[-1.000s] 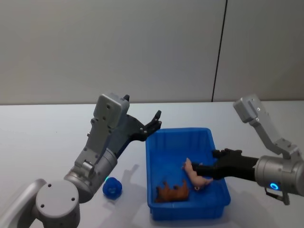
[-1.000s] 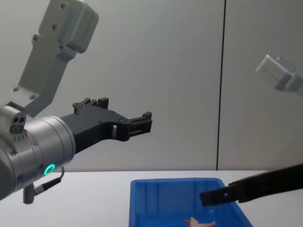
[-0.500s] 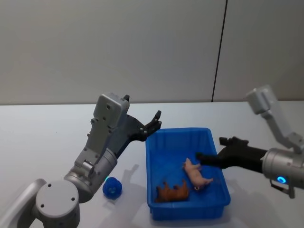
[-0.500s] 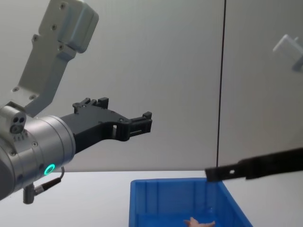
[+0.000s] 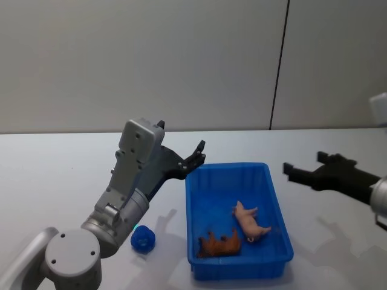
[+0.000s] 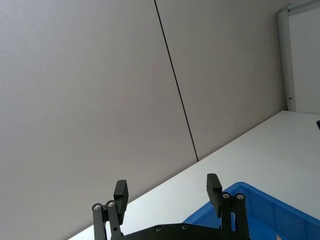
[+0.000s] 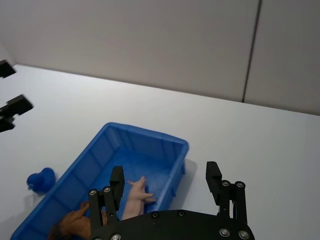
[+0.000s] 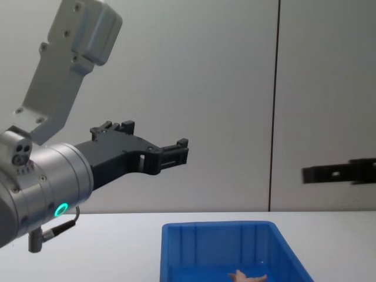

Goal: Pick up the two dolls from the table and place them into the box.

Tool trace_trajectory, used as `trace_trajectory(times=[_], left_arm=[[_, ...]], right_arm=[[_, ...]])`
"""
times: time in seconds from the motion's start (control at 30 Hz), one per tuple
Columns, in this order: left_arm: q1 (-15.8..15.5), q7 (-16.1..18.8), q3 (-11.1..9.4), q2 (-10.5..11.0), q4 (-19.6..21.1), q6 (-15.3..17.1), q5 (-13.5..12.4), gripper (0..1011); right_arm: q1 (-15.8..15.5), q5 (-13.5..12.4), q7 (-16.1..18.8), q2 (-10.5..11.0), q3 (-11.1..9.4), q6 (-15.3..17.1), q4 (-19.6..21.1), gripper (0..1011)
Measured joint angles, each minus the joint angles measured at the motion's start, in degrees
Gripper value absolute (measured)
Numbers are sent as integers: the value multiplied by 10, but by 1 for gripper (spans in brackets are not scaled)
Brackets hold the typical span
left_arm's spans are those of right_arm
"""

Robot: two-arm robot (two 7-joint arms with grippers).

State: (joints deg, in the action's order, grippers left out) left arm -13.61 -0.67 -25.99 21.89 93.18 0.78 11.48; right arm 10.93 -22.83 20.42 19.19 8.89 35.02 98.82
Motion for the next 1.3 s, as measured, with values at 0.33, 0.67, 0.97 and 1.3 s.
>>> trace_trajectory(times=[0.33,0.67,0.97,1.3], left_arm=[[0,-11,9,8,4,-1,11,1001],[25,-23,23,39,36,30,46,1001],[66,-30,34,81,78,73,93,1001],[111,-38,41,123,116,134,143,1001]], right_arm=[[-19,-48,-43,18,-30,-18,11,1001],[-26,-67,-60,24,-42,-24,15,1001],[-30,-76,-68,27,-47,-28,17,1001],[-31,-79,-72,29,-49,-29,18,1001]])
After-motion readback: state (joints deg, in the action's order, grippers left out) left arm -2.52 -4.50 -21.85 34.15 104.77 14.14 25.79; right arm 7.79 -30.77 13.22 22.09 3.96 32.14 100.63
